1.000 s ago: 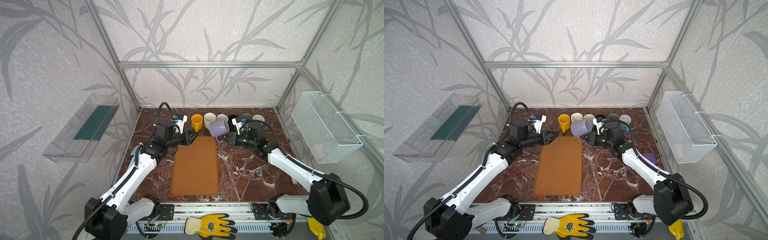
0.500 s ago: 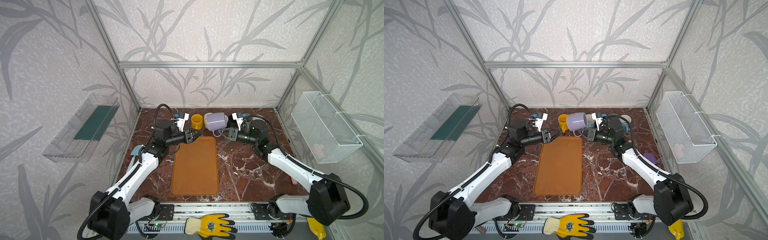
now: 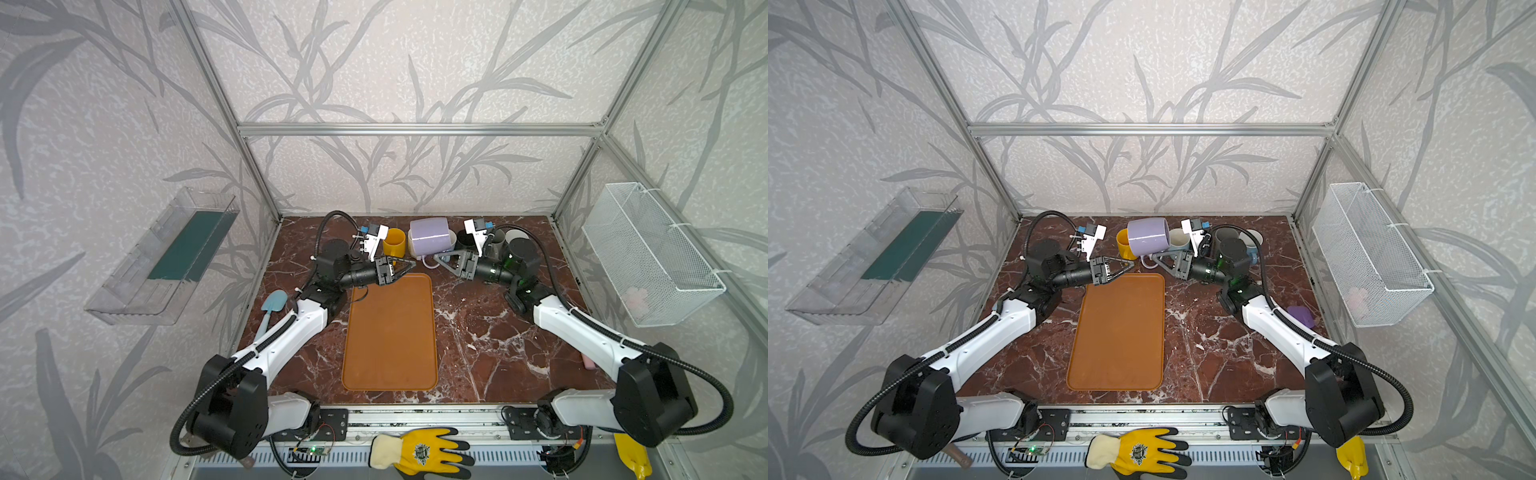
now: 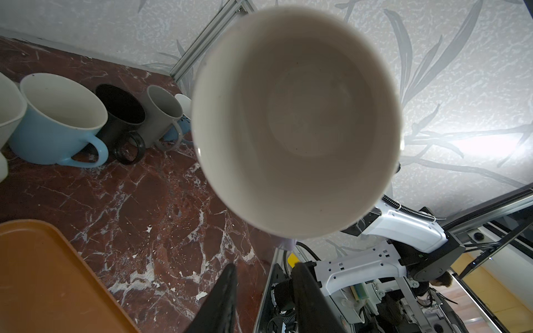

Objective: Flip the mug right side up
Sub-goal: 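Close the left gripper on the lavender mug's rim while the right gripper holds it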

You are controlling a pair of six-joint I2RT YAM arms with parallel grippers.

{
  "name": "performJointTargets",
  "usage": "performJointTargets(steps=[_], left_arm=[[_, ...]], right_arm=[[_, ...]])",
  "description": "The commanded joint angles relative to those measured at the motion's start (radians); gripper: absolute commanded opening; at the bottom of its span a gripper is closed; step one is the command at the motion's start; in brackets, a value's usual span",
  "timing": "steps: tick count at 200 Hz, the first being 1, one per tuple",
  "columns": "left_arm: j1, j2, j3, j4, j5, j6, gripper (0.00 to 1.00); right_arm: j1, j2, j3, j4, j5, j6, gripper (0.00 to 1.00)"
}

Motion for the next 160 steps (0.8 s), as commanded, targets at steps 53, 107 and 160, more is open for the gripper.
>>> performJointTargets(steps=[53,107,160], left_arm=[[-0.030,0.014,0.015,0.112,0.055,-0.044,0.36],[-0.033,0.038,0.017,0.206,0.069,-0.104,0.36],[-0.033,0.054,0.017,0.289,0.059,-0.155,0.35]], right_arm=[[0.035,0.011,0.079,0.143,-0.025,-0.001,0.00],[0.060,0.028,0.090,0.144,-0.020,-0.005,0.00],[0.071,0.030,0.080,0.143,-0.016,-0.008,0.00]])
